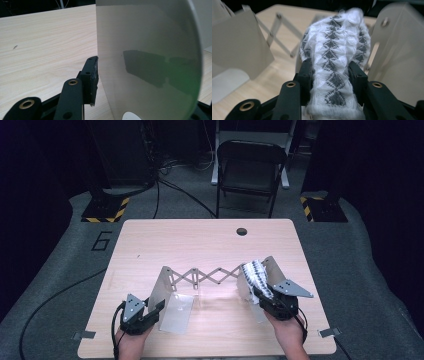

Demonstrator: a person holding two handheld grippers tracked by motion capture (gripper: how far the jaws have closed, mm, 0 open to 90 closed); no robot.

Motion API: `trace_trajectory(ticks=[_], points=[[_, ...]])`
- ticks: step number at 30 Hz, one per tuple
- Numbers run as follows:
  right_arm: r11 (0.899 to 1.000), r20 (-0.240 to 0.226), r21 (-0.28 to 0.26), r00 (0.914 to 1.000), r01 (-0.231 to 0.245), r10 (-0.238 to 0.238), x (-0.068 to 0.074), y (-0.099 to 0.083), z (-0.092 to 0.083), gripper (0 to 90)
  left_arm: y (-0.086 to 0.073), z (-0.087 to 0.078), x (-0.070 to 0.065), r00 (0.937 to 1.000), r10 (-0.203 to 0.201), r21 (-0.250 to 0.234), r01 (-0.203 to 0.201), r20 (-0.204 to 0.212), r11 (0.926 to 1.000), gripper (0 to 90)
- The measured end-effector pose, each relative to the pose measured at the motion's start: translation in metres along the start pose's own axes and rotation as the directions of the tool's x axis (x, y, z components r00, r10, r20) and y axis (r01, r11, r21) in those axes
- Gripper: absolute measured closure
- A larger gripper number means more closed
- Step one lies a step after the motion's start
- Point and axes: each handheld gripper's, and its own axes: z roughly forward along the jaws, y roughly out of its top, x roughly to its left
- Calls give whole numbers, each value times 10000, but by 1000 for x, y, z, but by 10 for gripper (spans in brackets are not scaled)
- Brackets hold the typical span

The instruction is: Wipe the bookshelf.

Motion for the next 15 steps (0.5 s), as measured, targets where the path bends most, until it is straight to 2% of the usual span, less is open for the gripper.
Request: trace_trajectory(ticks=[3,4,9,14,15], points=[[9979,-167,633,9998,-113,124,-3,-18,10,627,0,0,0,10000,-4,-13,4,-8,10000,570],[9965,-163,834,9999,-41,55,-3,-24,13,627,0,0,0,10000,3,105,-4,48,9999,570],[9854,-156,1680,9995,285,-262,-5,-47,25,630,0,0,0,10000,-19,93,18,41,10000,570],[9832,-193,1785,9992,381,-352,-5,-48,26,632,0,0,0,10000,-13,96,13,41,10000,570],[9884,-136,1417,9985,540,-526,-3,-41,21,633,0,0,0,10000,-5,100,4,34,9999,570]])
